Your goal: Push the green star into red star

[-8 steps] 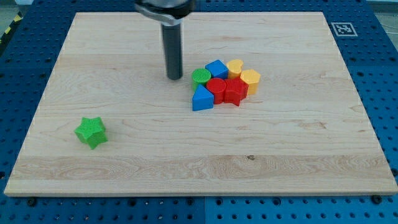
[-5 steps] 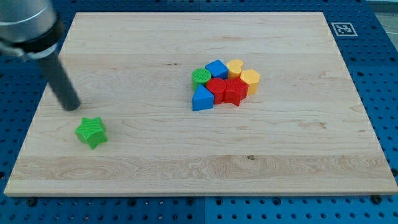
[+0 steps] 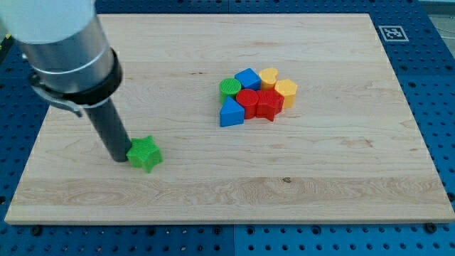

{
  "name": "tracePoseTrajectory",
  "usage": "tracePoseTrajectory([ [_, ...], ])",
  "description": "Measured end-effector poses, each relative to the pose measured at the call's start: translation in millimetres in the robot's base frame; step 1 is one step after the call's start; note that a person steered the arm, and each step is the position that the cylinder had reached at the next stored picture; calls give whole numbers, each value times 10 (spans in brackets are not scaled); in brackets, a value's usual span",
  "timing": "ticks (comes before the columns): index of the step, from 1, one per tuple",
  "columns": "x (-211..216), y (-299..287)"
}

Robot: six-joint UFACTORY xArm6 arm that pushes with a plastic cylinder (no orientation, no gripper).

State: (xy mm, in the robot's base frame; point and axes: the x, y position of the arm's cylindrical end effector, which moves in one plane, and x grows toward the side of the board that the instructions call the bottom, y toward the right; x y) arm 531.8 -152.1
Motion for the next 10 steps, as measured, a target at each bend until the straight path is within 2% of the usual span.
tracePoseTrajectory([
  [5, 222, 1611],
  [10, 394, 2590],
])
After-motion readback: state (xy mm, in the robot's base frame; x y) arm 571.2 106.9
